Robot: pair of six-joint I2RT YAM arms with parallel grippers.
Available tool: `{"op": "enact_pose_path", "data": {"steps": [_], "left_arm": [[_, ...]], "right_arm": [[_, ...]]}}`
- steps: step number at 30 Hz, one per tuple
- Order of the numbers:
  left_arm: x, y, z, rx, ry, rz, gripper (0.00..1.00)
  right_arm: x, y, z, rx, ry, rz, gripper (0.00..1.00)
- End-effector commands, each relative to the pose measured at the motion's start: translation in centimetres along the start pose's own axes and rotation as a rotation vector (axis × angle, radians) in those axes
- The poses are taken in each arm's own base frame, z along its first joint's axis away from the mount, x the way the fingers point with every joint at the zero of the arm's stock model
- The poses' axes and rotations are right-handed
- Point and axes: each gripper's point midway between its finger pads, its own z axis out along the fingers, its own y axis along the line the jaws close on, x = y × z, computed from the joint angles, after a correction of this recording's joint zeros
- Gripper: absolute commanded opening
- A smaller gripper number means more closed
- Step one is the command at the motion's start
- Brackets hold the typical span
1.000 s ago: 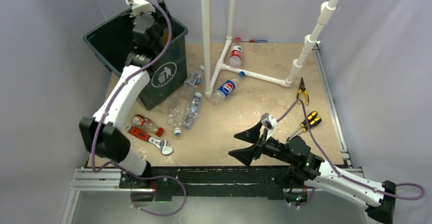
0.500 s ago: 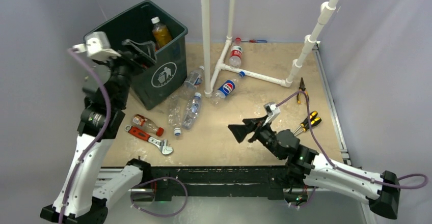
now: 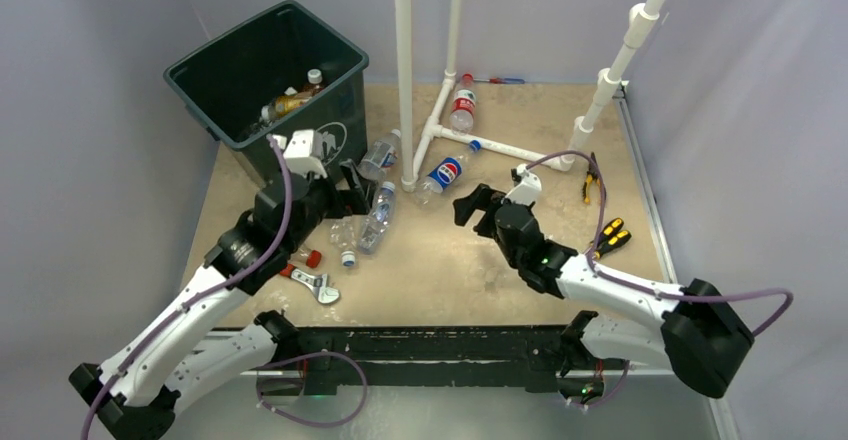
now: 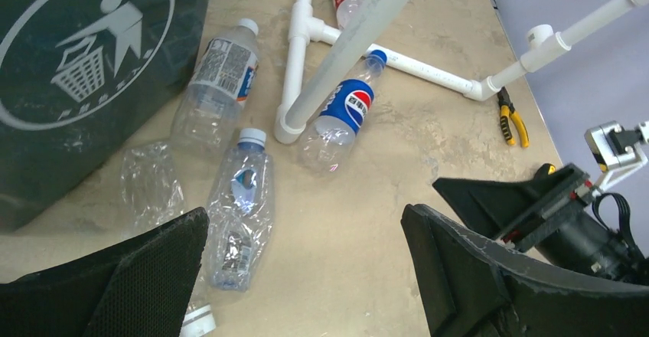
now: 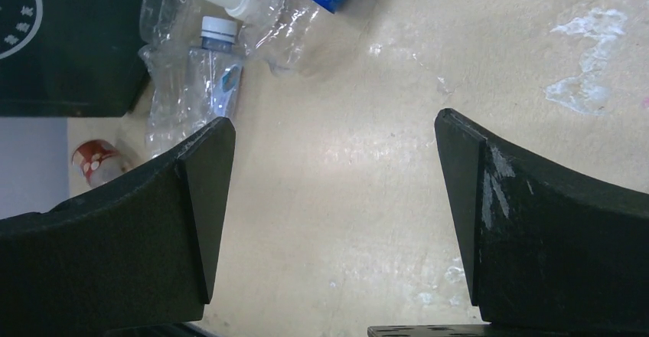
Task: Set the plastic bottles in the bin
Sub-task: Place the plastic bottle in the trash bin, then pick up the plastic bottle at the center of the board.
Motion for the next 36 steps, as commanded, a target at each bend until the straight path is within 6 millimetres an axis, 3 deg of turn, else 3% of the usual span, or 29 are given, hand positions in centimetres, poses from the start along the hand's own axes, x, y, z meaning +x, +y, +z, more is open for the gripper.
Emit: {"op": "enact_pose_path", "data": {"steps": [1,8,16,27,36], "left_arm": [[0.8,0.4,-0.6,0.047,-0.067,-0.063,0.99],[4.6,0.6,-0.2,0.095,0.000,-0.098,0.99],[6.0,1.1,-1.2,0.120,0.010,-0.125,0.99],[5.5,2.0,-3.1,0.115,-0.033,-0.133,0.99],[6.5,3.1,-3.3,0.085,-0.024,-0.145,0.99]], "right_arm": [[-2.3,2.7,1.7,-0.025,-0.070,0.169,0.99],[-0.9,4.3,6.1,-0.004,-0.027,0.302,0.99],[1.0,2.7,11.8,0.096,0.032,0.398,0.99],[2.6,1.0,14.3,0.183,0.035,0.400,0.99],[3.4,1.1,16.1,0.166,0.061,0.438,0.96]]}}
